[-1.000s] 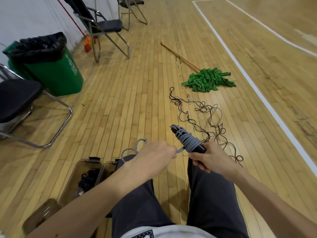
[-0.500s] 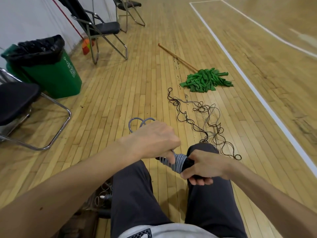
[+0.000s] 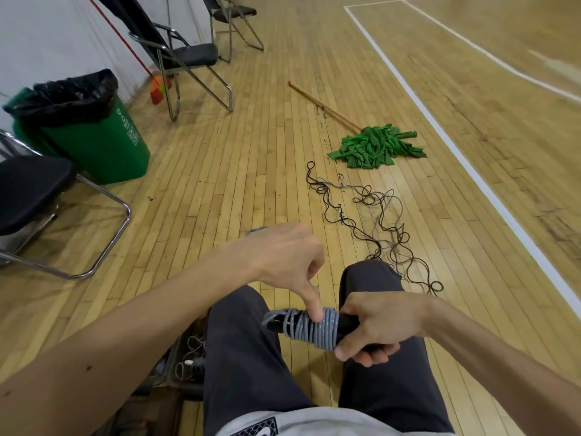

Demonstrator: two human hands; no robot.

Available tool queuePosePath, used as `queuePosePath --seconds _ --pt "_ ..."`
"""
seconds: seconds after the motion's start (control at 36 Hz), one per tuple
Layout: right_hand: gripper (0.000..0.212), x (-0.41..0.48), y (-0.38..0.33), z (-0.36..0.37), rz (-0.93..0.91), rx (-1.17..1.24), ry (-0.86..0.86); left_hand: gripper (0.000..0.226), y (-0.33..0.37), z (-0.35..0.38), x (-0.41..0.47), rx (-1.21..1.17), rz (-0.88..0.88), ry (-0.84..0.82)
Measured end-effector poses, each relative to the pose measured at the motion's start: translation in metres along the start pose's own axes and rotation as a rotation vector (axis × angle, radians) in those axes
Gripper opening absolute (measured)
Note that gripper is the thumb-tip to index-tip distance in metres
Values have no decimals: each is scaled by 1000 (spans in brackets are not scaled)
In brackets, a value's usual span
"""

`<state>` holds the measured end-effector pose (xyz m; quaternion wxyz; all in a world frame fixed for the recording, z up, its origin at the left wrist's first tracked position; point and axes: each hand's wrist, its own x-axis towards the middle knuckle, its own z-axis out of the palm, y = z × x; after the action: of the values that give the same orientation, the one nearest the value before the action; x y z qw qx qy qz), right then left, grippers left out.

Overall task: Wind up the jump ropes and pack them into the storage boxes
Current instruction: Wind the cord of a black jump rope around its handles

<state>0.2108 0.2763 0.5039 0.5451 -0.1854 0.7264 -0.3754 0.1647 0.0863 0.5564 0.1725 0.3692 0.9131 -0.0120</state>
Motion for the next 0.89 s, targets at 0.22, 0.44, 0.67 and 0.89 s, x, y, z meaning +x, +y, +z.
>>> queuePosePath --seconds 0.22,0.44,0.67,0.89 --pt "21 -7 3 0 -140 32 -60 74 -13 11 -1 -159 -37 20" --pt "35 -12 -4 -3 -364 169 -156 55 -18 20 -4 -881 72 -149" --pt "30 -12 -11 0 -518 252 -164 39 -55 90 18 -1346 49 -307" --pt "21 -14 -3 -7 -592 370 -28 26 -10 66 -15 -1531 81 -151"
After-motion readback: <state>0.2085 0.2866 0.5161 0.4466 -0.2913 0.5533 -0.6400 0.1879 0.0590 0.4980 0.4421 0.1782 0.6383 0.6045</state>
